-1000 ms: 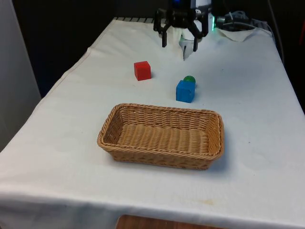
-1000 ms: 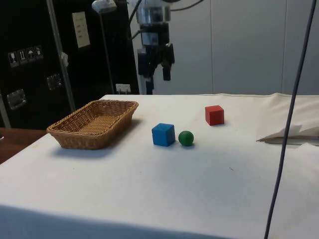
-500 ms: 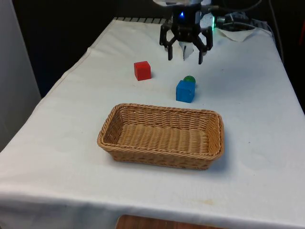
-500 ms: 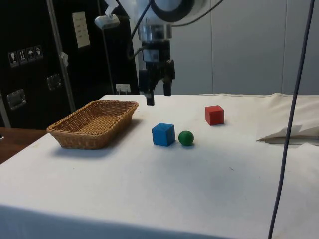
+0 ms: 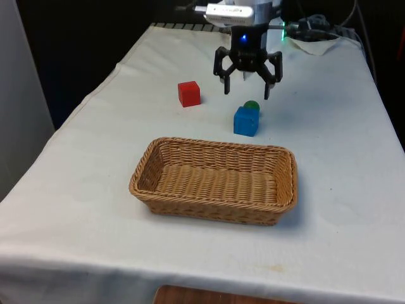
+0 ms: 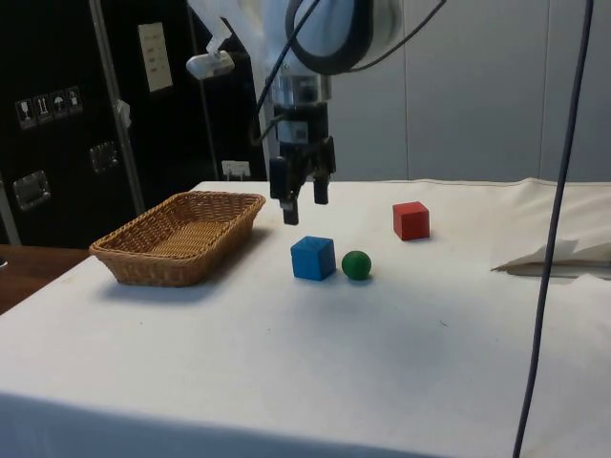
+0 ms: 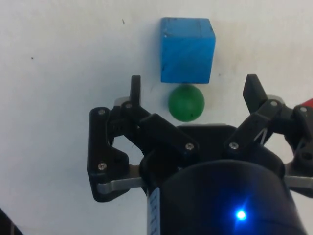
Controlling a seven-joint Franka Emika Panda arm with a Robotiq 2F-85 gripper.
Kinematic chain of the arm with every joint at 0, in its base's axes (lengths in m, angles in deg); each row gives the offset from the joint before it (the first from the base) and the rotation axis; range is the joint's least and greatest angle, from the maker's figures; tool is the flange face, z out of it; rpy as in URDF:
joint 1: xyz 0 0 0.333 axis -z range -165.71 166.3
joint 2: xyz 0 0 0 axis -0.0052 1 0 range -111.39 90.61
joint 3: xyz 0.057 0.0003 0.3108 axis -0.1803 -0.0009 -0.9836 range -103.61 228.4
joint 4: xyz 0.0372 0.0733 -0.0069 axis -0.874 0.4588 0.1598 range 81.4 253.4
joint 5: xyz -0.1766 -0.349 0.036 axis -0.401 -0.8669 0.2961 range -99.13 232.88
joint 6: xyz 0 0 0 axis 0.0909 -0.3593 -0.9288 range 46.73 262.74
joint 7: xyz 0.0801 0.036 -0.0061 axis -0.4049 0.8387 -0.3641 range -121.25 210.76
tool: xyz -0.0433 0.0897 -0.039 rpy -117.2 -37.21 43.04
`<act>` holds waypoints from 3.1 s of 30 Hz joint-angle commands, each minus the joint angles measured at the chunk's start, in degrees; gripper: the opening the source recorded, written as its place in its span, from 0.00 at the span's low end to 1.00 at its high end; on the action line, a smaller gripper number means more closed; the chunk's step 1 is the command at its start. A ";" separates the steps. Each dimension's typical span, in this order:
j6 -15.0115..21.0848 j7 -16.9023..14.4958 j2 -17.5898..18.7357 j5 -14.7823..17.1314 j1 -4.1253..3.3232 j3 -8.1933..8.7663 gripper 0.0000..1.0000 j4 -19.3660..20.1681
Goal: Place all non-red objects into the basket.
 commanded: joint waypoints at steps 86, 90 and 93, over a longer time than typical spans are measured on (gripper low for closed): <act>-8.02 -2.98 -2.46 2.69 -0.06 0.34 0.02 -6.82; -9.57 -3.21 -1.83 2.98 0.00 0.29 0.02 -8.94; -11.12 -3.38 -0.92 3.21 0.06 0.29 0.02 -11.12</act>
